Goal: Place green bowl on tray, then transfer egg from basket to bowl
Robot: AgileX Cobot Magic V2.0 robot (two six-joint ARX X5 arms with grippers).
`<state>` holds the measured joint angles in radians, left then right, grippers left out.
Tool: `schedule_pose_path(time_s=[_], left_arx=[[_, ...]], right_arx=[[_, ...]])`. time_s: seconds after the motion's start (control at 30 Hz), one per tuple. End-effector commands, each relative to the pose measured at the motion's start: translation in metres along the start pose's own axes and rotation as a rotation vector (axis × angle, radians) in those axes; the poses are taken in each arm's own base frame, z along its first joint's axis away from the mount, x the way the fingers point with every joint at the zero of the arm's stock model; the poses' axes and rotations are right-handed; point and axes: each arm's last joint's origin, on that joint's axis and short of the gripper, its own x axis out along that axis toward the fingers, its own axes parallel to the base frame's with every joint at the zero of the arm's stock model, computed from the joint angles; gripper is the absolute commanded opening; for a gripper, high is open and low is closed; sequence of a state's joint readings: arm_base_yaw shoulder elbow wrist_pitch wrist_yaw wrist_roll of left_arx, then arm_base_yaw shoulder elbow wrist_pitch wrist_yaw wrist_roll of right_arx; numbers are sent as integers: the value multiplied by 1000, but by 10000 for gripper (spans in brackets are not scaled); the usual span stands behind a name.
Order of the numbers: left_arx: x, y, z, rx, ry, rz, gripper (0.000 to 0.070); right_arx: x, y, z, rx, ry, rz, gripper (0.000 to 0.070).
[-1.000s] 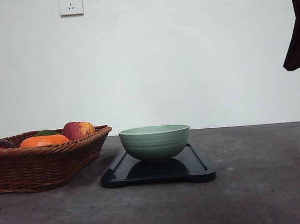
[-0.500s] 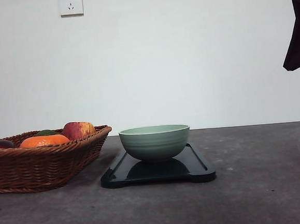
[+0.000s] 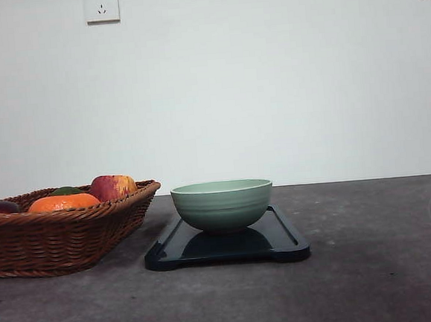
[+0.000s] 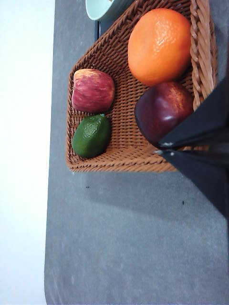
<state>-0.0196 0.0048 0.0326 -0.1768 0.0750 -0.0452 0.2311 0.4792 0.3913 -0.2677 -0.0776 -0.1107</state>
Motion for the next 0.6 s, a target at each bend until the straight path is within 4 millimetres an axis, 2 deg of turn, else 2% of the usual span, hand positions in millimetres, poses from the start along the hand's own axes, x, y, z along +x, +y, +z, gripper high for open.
schedule_pose_path(time_s=[0.0,0.3,0.43,0.57], left_arx=[[2,1,-7,-6,24,5,0],[2,1,-7,-6,24,5,0],[2,1,-7,-6,24,6,0],[2,1,-7,-6,25,6,0]], right_arx=[[-2,-1,-10,-11,-57,-29,16],[-5,-3,-68,12,-171,-122,16],[-3,-3,-81,11,-211,-148,16],[-2,-4,-85,17,-190,-154,16]])
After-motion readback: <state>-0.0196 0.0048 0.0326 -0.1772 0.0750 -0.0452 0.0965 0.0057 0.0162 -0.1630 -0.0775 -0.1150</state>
